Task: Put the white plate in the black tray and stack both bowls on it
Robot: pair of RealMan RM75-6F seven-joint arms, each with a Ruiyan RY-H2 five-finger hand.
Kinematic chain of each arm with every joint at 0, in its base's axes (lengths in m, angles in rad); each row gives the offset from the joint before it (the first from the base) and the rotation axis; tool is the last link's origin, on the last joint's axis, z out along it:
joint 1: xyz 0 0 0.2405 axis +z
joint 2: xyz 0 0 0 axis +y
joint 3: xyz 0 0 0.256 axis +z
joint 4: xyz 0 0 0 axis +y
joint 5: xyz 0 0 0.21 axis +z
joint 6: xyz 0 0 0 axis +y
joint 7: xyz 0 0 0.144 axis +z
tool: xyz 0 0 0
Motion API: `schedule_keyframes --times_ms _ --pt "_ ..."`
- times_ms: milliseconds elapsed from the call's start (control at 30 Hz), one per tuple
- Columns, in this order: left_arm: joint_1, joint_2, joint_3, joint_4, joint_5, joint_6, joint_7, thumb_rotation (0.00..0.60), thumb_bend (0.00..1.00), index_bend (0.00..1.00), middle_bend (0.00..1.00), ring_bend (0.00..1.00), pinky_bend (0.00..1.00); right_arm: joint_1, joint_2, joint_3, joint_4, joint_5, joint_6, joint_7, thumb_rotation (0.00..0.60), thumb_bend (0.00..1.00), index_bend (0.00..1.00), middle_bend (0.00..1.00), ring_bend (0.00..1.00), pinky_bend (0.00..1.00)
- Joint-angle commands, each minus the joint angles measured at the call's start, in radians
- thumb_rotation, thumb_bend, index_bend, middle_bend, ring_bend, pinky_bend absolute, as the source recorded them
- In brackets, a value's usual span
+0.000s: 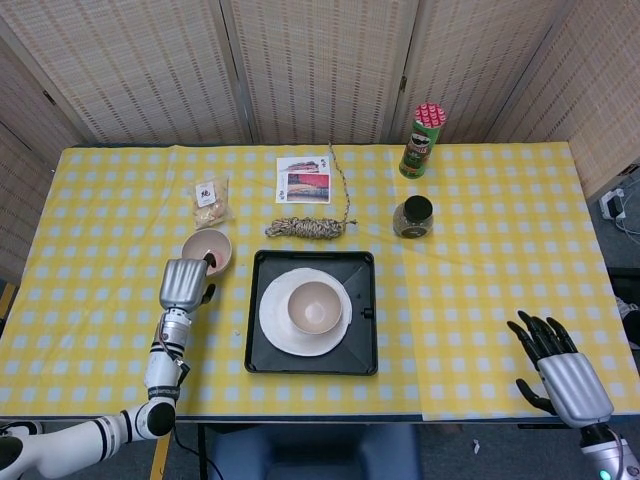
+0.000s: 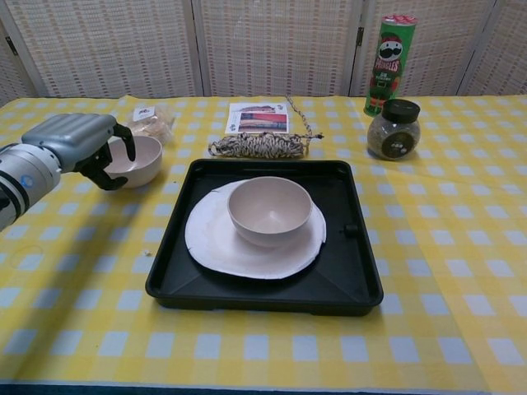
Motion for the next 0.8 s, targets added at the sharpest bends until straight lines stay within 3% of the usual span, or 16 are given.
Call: schedule_keyframes --times_ms 33,367,800 --pt "-0.016 -0.01 0.008 0.044 -0.013 -0.021 -0.022 0.6 0.37 0.44 1.0 1.0 1.0 0.002 -0.001 0.0 -0.001 0.003 -0.005 0.0 0.6 0.37 0.0 0.0 0.0 0.0" --pt "-0.042 -0.025 0.014 0.142 -0.004 -0.058 -0.118 0.6 0.39 0.54 1.0 1.0 1.0 0.006 -0.005 0.012 -0.003 0.035 -0.017 -0.01 0.6 0.37 0.0 0.0 0.0 0.0" --pt "-0.073 -0.048 0.04 0.234 0.044 -0.097 -0.219 0.6 0.54 0.62 1.0 1.0 1.0 0.004 -0.006 0.02 -0.004 0.051 -0.012 -0.016 0.6 0.37 0.0 0.0 0.0 0.0"
